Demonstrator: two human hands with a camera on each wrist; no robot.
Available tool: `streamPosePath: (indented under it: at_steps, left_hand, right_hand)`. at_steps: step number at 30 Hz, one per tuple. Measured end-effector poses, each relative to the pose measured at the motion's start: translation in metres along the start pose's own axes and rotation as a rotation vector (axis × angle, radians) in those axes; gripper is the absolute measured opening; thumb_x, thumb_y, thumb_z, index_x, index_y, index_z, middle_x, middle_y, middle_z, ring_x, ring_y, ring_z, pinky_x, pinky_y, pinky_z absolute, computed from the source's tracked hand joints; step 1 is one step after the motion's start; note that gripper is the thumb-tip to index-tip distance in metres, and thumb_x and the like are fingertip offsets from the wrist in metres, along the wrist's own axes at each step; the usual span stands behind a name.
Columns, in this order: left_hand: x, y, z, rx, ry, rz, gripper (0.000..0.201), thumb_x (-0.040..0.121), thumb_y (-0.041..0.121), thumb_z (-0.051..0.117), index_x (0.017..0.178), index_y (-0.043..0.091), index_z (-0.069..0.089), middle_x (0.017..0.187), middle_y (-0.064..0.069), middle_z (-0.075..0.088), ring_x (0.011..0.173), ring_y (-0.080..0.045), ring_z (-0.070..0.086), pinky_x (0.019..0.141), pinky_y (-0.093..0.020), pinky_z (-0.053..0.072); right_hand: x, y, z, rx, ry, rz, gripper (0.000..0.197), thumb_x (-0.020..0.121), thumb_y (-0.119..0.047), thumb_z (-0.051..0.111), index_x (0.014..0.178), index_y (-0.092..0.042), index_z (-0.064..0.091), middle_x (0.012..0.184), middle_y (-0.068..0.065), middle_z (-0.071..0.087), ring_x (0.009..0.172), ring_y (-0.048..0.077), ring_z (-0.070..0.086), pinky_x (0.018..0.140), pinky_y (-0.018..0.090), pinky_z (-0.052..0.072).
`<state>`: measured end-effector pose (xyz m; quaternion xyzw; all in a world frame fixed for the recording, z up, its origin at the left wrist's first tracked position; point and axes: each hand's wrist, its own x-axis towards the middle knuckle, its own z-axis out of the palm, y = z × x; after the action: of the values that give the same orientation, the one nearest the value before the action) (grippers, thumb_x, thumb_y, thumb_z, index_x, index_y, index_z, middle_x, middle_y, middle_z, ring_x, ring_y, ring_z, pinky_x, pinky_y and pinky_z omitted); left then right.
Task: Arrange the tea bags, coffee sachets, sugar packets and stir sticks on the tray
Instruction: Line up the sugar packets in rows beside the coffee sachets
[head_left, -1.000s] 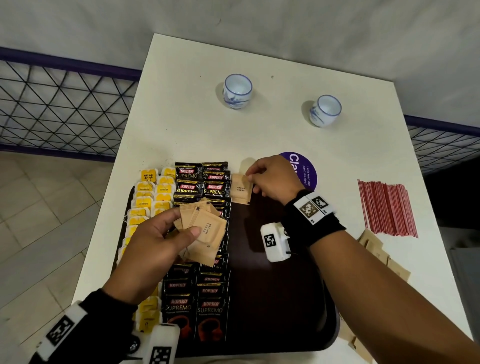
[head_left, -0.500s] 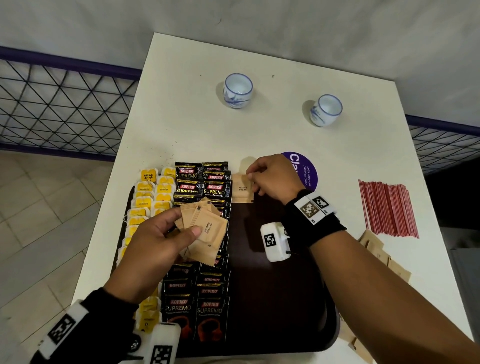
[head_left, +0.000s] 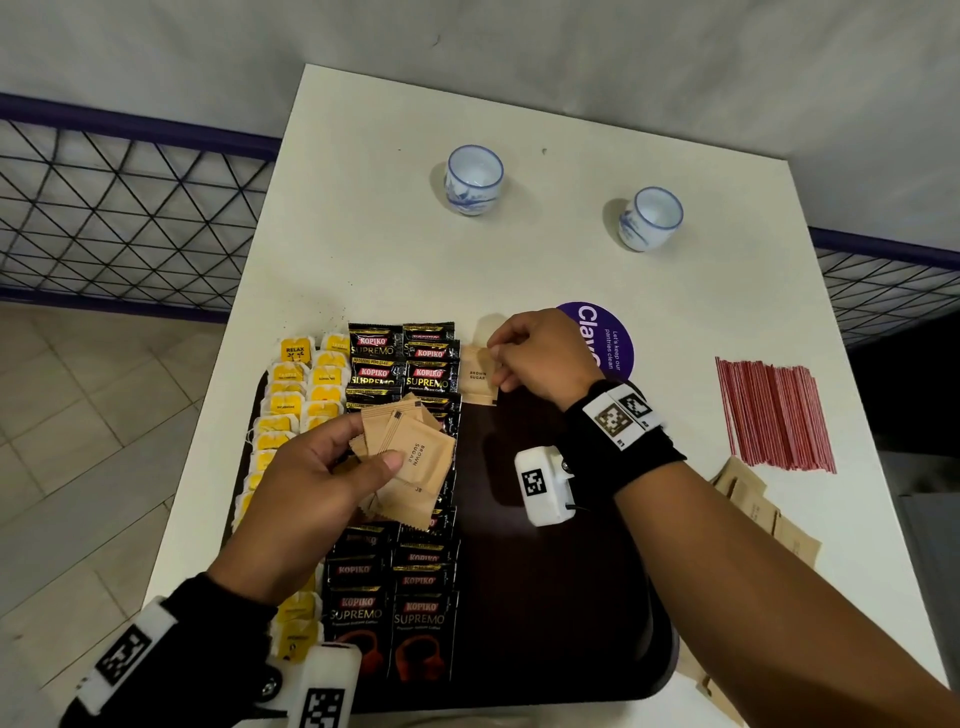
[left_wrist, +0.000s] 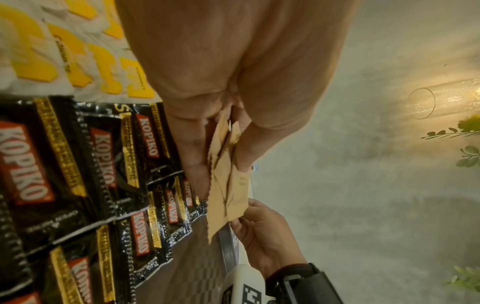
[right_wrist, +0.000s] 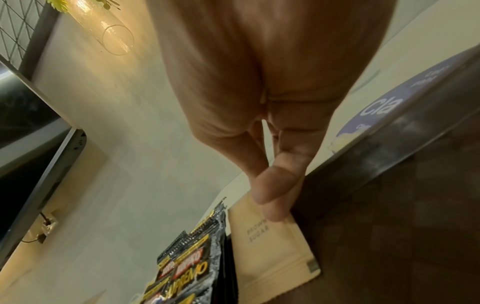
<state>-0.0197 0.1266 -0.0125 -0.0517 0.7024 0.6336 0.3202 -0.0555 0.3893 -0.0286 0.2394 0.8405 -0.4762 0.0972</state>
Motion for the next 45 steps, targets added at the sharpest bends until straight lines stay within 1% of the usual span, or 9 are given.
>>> streamPosePath:
  at_steps: [12,15,19,22,25,29,33,36,45]
  left_hand:
    - [0.002,0.004,0.005,0.001,-0.011,0.033,0.03,0.091,0.007,0.07,0.113,0.028,0.073,0.105,0.005,0.078,0.101,-0.018,0.074,0.08,-0.039,0.058]
    - [0.004,0.008,0.01,-0.015,-0.009,0.037,0.031,0.091,0.007,0.07,0.113,0.029,0.073,0.106,0.006,0.078,0.101,-0.017,0.074,0.083,-0.045,0.061]
    - [0.007,0.012,0.02,-0.061,0.0,0.073,0.027,0.09,0.007,0.071,0.11,0.024,0.074,0.104,0.004,0.079,0.095,-0.019,0.076,0.071,-0.036,0.062]
    - [0.007,0.012,0.025,-0.072,-0.01,0.082,0.026,0.089,0.008,0.072,0.11,0.024,0.074,0.106,0.001,0.078,0.098,-0.022,0.075,0.079,-0.045,0.061]
    - [0.007,0.011,0.028,-0.037,-0.053,0.106,0.037,0.086,0.002,0.074,0.112,0.027,0.072,0.107,0.005,0.078,0.096,-0.014,0.075,0.075,-0.034,0.061]
    - [0.008,0.007,0.023,-0.032,-0.034,0.085,0.041,0.085,-0.006,0.073,0.113,0.024,0.072,0.105,0.002,0.078,0.093,-0.017,0.076,0.074,-0.036,0.063]
    - [0.009,0.002,0.014,-0.045,0.016,0.076,0.041,0.084,-0.005,0.073,0.112,0.025,0.073,0.104,0.0,0.078,0.095,-0.02,0.076,0.077,-0.042,0.062]
    - [0.007,0.001,0.008,-0.064,0.021,0.072,0.041,0.085,-0.006,0.072,0.11,0.027,0.072,0.101,0.003,0.079,0.091,-0.016,0.076,0.067,-0.031,0.061]
    - [0.003,-0.002,0.004,-0.062,0.033,0.054,0.044,0.084,-0.005,0.072,0.11,0.03,0.072,0.105,0.003,0.078,0.096,-0.017,0.075,0.076,-0.04,0.061]
  right_hand:
    - [-0.028,-0.013,-0.012,0.054,0.094,-0.038,0.003,0.091,-0.01,0.066,0.093,-0.01,0.068,0.076,0.004,0.07,0.056,0.013,0.068,0.044,0.021,0.047]
    - [-0.056,-0.019,-0.009,0.147,-0.038,-0.046,0.013,0.086,-0.016,0.077,0.089,-0.007,0.068,0.079,0.011,0.071,0.06,0.024,0.069,0.043,0.024,0.045]
    - [-0.078,-0.017,0.003,0.222,-0.221,0.025,0.027,0.077,-0.015,0.085,0.095,-0.005,0.067,0.082,0.014,0.074,0.059,0.015,0.066,0.043,0.023,0.044]
    - [-0.081,-0.011,0.008,0.25,-0.232,0.031,0.022,0.078,-0.011,0.084,0.09,-0.006,0.066,0.076,0.014,0.073,0.057,0.017,0.063,0.044,0.025,0.04]
    - [-0.083,-0.011,0.007,0.285,-0.212,0.037,0.018,0.08,-0.008,0.081,0.087,-0.006,0.065,0.07,0.01,0.071,0.055,0.016,0.061,0.043,0.024,0.038]
    - [-0.081,-0.013,-0.006,0.356,-0.157,0.01,0.011,0.084,-0.001,0.075,0.088,-0.004,0.065,0.068,-0.001,0.072,0.056,0.014,0.064,0.045,0.016,0.041]
    - [-0.071,-0.011,-0.026,0.435,-0.058,0.078,0.009,0.09,0.003,0.066,0.093,-0.004,0.063,0.089,0.012,0.073,0.072,0.026,0.075,0.052,0.025,0.055]
    - [-0.063,-0.007,-0.038,0.258,0.006,0.015,0.008,0.092,0.003,0.062,0.096,-0.003,0.065,0.094,0.015,0.069,0.069,0.022,0.074,0.053,0.025,0.054]
    - [-0.038,-0.004,-0.036,-0.125,-0.032,-0.054,0.015,0.083,-0.002,0.072,0.082,-0.016,0.068,0.069,0.002,0.07,0.058,0.007,0.066,0.057,0.018,0.047]
